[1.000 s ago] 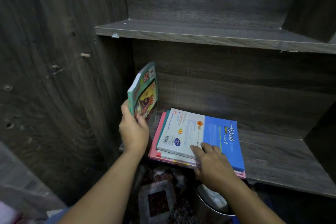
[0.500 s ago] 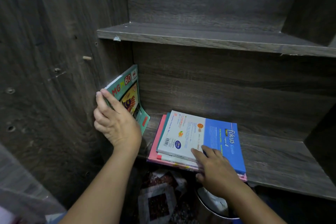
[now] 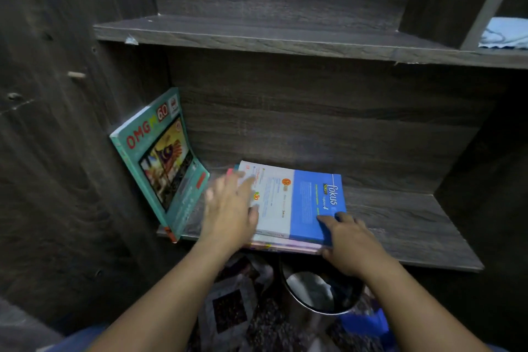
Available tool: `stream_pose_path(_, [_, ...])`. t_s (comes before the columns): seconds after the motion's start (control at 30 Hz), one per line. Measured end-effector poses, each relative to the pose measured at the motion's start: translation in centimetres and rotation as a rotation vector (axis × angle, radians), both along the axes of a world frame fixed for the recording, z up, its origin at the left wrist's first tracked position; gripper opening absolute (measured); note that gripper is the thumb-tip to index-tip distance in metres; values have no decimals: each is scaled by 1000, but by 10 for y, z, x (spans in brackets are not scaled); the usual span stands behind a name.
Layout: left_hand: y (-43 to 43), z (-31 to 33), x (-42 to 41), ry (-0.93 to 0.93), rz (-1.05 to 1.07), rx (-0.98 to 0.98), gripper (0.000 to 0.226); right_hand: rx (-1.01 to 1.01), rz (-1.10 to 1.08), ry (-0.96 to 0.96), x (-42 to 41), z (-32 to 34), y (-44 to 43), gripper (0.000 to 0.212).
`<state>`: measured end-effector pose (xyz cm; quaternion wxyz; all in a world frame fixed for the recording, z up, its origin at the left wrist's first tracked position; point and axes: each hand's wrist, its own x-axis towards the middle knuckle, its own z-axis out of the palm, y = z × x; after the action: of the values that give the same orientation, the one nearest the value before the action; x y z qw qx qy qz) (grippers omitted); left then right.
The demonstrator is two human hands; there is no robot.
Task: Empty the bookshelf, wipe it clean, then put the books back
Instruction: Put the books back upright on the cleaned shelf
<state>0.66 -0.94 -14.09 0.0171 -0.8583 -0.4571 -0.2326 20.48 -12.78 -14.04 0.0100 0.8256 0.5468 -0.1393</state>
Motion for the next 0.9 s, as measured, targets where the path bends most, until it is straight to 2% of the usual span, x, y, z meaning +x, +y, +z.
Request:
stream_pose_path(0.1, [-10, -18, 12, 61, -240, -204, 50, 13, -85, 99, 11, -8, -1, 75])
stream_pose_path(0.17, [-14, -22, 17, 41, -288, -282, 51, 44, -98, 140, 13, -12, 1, 73])
stream_pose_path(0.3, [-15, -25, 25, 63, -309, -306, 56, 79, -93, 145, 20, -18, 3, 67])
stream_pose_path(0.43, [-17, -28, 31, 80, -349, -234, 53, 81, -28, 48, 22, -23, 4, 58])
stream_pose_path(0.53, [-16, -28, 32, 105, -314, -170, 56, 252, 2, 14, 21, -18, 3, 49])
stream_pose_path(0.67, [-15, -26, 35, -50, -277, -113, 53, 618, 103, 3, 15, -1, 1, 40])
stream_pose_path(0.77, [-15, -20, 40, -124, -268, -13, 60, 814, 191, -69, 5, 3, 4, 38])
stream_pose_path(0.83, [-15, -12, 40, -106, -237, -5, 62, 925, 242, -78, -1, 5, 7, 34])
stream_pose_path(0.9, [-13, -7, 39, -75, -194, 17, 54, 997, 269, -20, -7, 9, 11, 29])
